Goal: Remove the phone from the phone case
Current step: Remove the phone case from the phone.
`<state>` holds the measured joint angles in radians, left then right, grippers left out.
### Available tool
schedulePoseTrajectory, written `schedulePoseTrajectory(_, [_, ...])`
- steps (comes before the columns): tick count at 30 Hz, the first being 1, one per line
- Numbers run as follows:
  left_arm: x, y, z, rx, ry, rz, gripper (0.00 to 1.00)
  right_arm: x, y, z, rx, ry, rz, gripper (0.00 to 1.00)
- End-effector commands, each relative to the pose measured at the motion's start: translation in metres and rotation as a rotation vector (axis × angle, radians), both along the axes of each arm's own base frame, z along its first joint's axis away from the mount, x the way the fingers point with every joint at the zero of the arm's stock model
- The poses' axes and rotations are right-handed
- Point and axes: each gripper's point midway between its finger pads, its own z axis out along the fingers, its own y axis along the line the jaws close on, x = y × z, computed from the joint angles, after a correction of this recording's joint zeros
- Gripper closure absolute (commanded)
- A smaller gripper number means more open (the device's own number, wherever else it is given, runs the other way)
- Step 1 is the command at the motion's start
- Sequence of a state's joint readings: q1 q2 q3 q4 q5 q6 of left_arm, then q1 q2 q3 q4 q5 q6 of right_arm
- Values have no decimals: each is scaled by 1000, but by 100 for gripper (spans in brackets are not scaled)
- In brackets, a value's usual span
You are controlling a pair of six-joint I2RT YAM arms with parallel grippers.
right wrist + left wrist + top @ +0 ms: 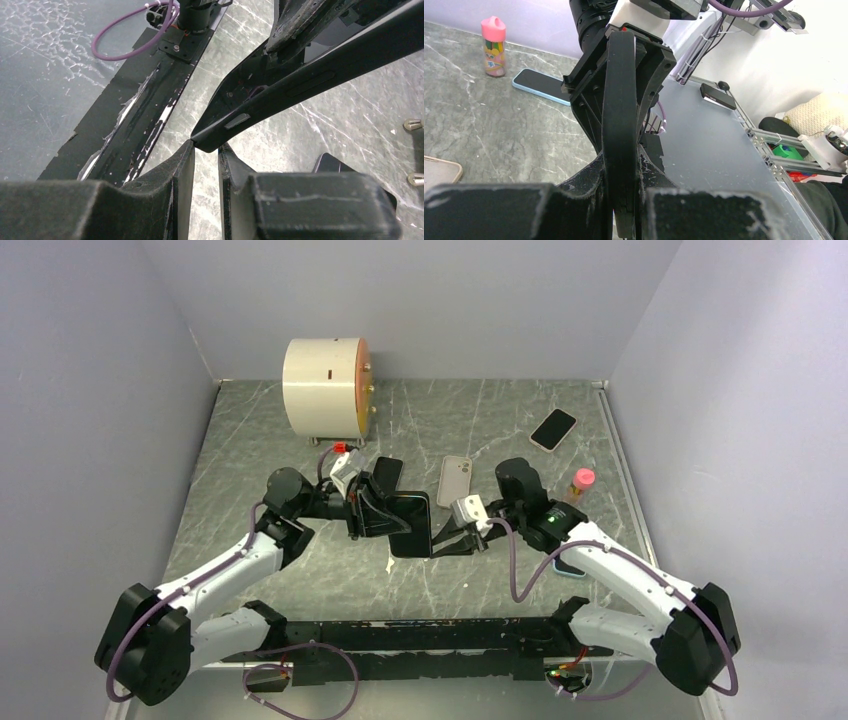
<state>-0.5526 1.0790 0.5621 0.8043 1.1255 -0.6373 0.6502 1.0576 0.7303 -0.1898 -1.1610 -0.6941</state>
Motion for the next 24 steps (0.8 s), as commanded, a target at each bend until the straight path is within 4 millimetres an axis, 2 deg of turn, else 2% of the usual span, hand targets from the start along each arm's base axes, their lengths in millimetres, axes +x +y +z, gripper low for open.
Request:
schedulePoseTrajectory(1, [-23,-2,32,-49,-74,-106,98,35,11,24,52,-196,-74,75])
schedulePoseTrajectory(5, [-22,-4,28,-36,-72,-107,97,40,14,27,57,-172,-96,78])
schedulePoseTrajectory(11, [-26,-5,27,-37,-81,-120,98,55,18,35,88,-88,-218,80])
schedulePoseTrajectory(16, [-29,-3,28,-46,-84,-128,97,78,14,36,138,-5,-385,81])
schedulePoseTrajectory(19, [-30,-3,27,-46,-79,-126,98,91,8,44,201,18,-463,81])
schedulePoseTrajectory(22, [-29,-3,27,-46,-68,-125,98,94,6,50,248,40,-491,81])
schedulePoseTrajectory(24, [-27,-4,24,-44,-53,-120,98,88,7,52,260,50,-461,81])
